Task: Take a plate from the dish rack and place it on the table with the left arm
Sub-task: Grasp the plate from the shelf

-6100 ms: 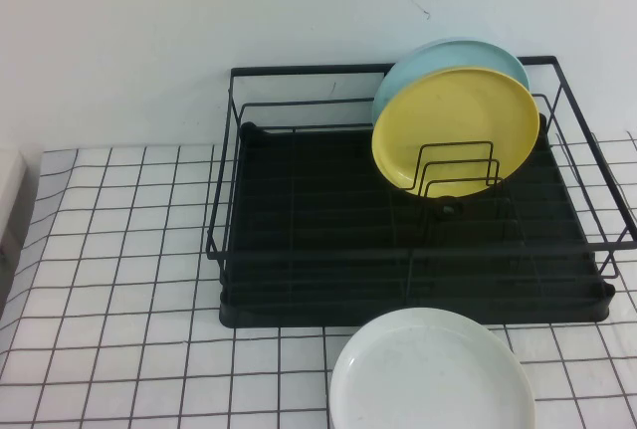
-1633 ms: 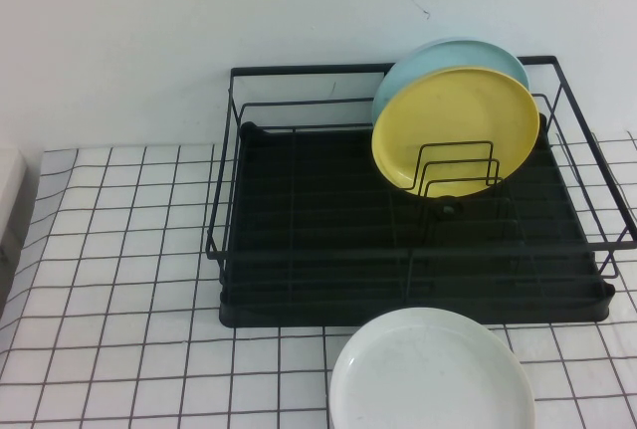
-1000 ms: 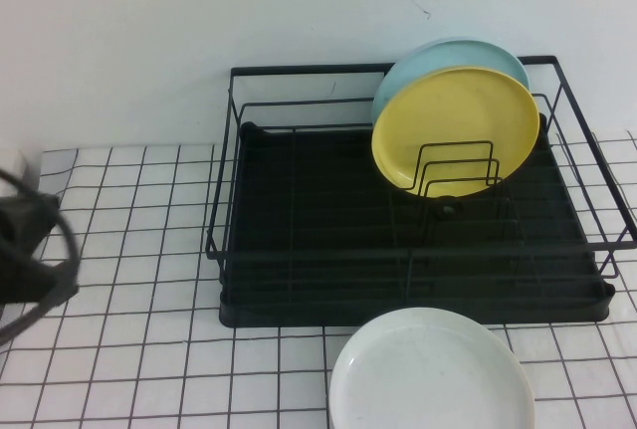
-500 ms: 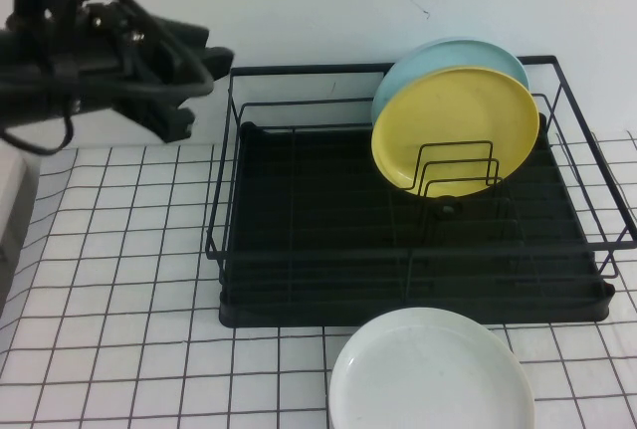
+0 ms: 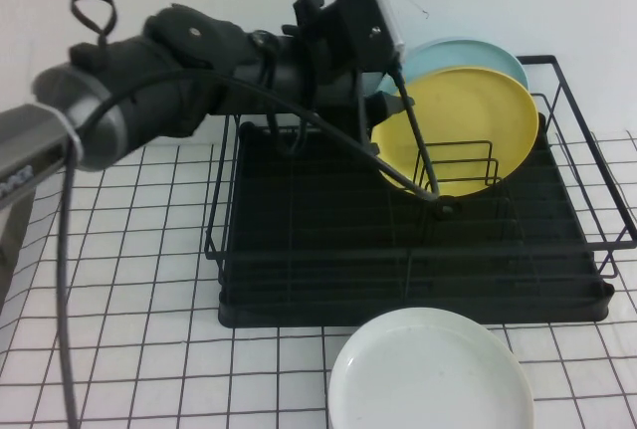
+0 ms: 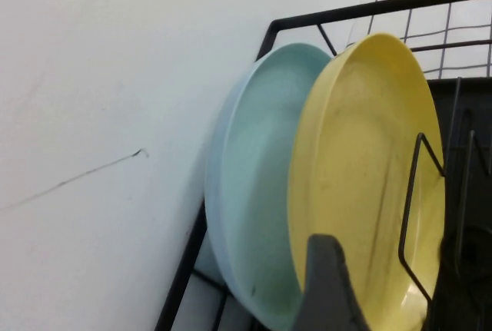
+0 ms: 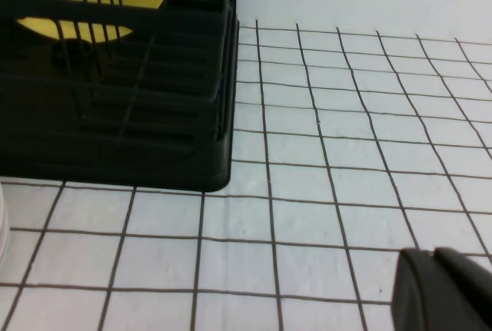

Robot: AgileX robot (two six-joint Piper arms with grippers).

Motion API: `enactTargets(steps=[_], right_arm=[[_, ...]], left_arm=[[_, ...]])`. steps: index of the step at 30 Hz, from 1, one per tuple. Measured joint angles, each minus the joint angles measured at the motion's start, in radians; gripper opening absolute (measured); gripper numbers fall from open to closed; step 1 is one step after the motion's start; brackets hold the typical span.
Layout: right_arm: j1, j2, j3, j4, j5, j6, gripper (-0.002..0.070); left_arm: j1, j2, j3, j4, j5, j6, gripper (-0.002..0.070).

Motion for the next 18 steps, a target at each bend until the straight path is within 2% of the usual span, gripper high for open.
enactTargets(steps=[6,13,18], right_arm=[[0.0,0.0,0.0,0.0,0.0,0.0,-0.0003],[0.0,0.0,0.0,0.0,0.0,0.0,-0.0003],[0.0,0.0,0.0,0.0,0.0,0.0,-0.0003]], left_arm=[[-0.051,0.123,-0.077,-0.012,-0.118,0.021,0.0422],[-0.053,0.235,-0.148,-0.056,-0.181,0.023,0.0413],[-0.053,0.283,-0.182,-0.072,-0.194,0.046,0.0337]])
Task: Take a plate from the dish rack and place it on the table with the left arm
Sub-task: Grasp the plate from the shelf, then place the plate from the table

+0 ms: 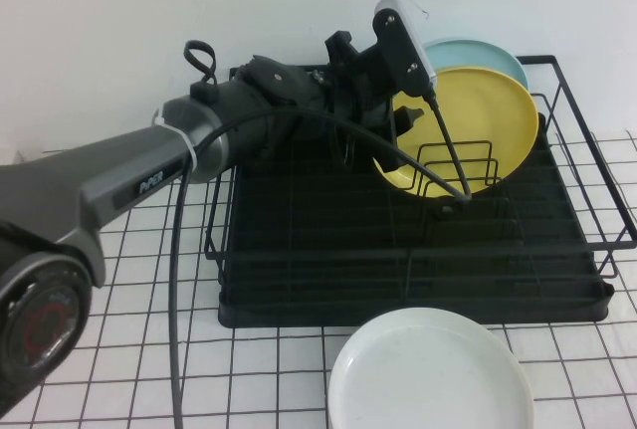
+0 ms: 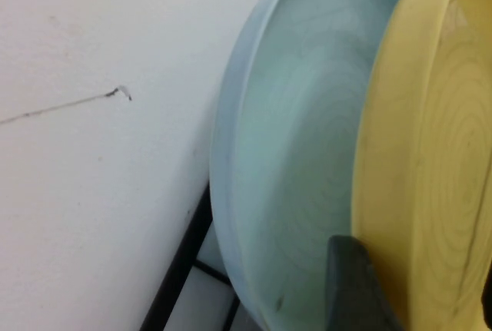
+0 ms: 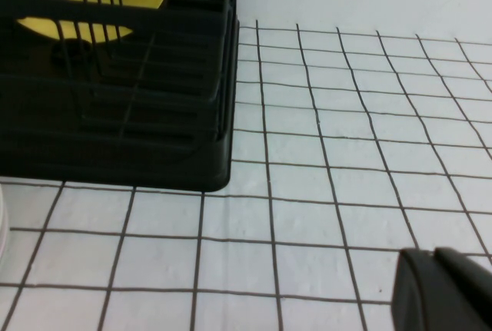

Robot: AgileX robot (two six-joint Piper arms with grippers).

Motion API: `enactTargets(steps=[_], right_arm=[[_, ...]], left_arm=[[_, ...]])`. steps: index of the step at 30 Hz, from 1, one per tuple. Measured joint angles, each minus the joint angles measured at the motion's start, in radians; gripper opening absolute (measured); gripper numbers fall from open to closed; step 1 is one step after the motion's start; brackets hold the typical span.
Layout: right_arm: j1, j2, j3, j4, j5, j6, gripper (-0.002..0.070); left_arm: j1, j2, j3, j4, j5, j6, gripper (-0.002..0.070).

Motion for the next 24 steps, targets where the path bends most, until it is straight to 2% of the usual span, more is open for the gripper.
enactTargets(steps=[4,7,9,16,24], right_arm=[[0.0,0.0,0.0,0.0,0.0,0.0,-0.0003],[0.0,0.0,0.0,0.0,0.0,0.0,-0.0003],[0.0,0.0,0.0,0.0,0.0,0.0,-0.0003],[0.0,0.0,0.0,0.0,0.0,0.0,-0.0003],[0.0,0.0,0.0,0.0,0.0,0.0,-0.0003]], left_arm=[[-0.002,0.022,-0.016,-0.006,-0.028,0.004,0.0209],[-0.002,0.026,-0.017,-0.012,-0.053,0.004,0.0085],[-0.002,0.026,-0.017,-0.033,-0.059,-0.005,0.0048],[-0.004,-0.025,-0.026,-0.052,-0.064,-0.007,0.0028],[-0.004,-0.267,-0.036,-0.104,-0.113,-0.1,0.0022]])
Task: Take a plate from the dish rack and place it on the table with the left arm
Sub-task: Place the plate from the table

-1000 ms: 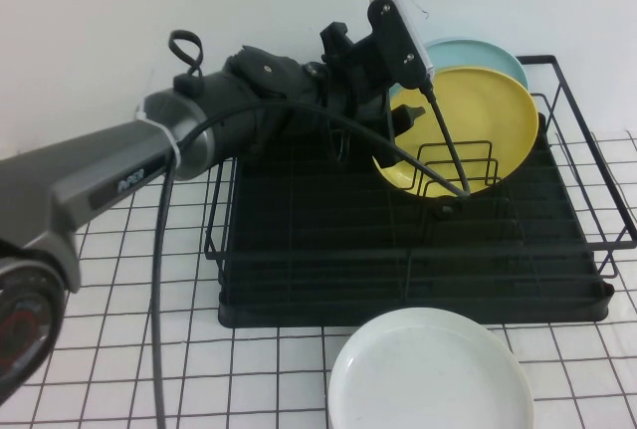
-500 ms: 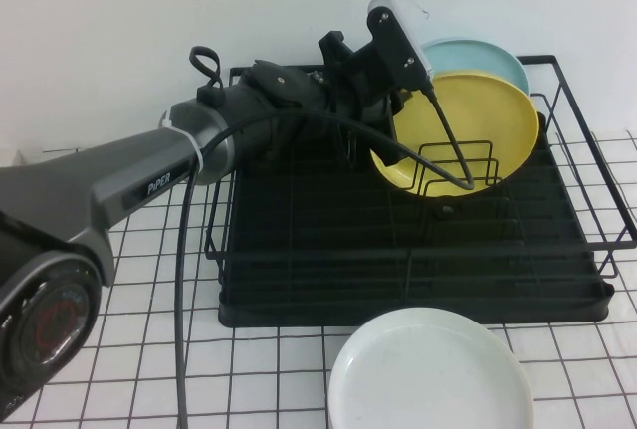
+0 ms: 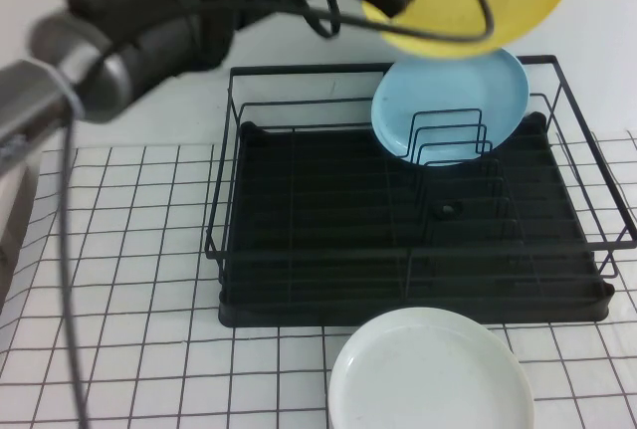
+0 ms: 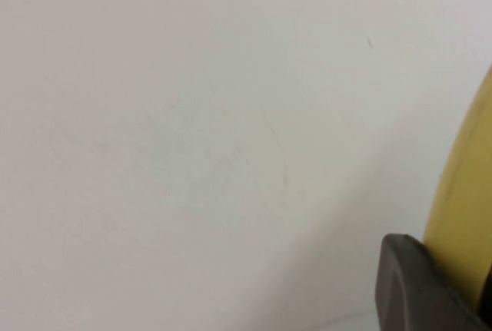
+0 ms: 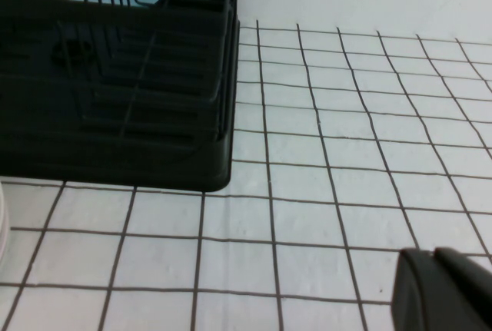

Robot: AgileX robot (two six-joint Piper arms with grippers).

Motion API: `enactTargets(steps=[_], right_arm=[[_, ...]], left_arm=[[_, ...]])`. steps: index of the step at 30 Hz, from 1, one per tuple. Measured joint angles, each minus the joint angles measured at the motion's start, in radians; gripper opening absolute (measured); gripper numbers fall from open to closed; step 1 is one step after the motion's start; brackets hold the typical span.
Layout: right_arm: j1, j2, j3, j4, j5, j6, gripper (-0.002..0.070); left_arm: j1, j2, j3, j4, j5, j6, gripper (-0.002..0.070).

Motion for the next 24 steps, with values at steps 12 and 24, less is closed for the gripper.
enactTargets(steps=[12,24], right_arm=[[0.0,0.0,0.0,0.0,0.0,0.0,-0.0003],[0.0,0.0,0.0,0.0,0.0,0.0,-0.0003]], left_arm=[[0.01,-0.265,-0.007,0.612,0.626,-1.078,0.002],[-0.026,-0.284,0.368,0.829,0.817,-1.345,0.0018]])
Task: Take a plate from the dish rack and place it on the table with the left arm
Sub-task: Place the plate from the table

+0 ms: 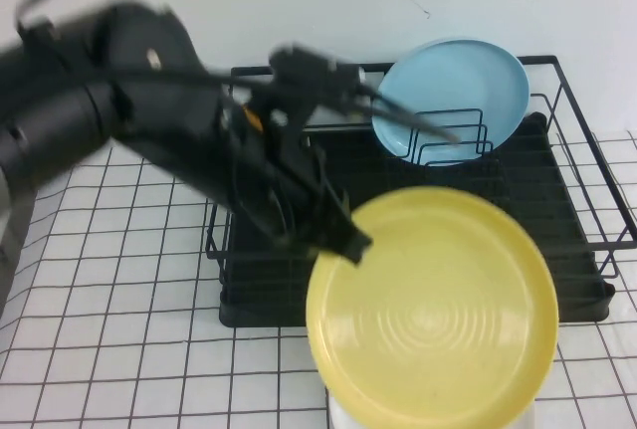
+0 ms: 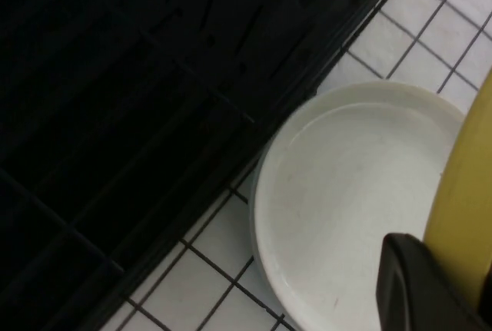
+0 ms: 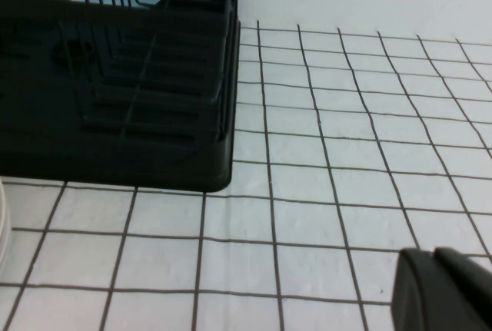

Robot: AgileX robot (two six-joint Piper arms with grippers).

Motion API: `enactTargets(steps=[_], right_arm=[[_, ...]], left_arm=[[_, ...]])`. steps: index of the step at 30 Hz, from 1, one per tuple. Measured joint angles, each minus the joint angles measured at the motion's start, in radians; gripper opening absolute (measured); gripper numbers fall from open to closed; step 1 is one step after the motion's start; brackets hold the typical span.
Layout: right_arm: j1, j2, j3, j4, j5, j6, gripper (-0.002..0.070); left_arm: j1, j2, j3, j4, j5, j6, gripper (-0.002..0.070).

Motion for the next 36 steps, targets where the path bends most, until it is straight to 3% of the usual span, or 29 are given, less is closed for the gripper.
enactTargets(steps=[10,24,27,34,36], right_arm=[[0.0,0.0,0.0,0.0,0.0,0.0,-0.0003],[0.0,0.0,0.0,0.0,0.0,0.0,-0.0003],[0.0,0.0,0.0,0.0,0.0,0.0,-0.0003],[0.0,0.0,0.0,0.0,0.0,0.0,-0.0003],[0.0,0.0,0.0,0.0,0.0,0.0,-0.0003]], left_arm=[[-0.072,-0.002,0.279,-0.01,-0.285,-0.103,0.0018],[-0.072,0.088,0.312,-0.043,-0.327,-0.12,0.0025],[-0.072,0.09,0.312,-0.055,-0.333,-0.082,0.0084],[-0.072,0.09,0.312,-0.16,-0.348,0.03,0.0427],[-0.072,0.09,0.312,-0.171,-0.351,0.039,0.0454]])
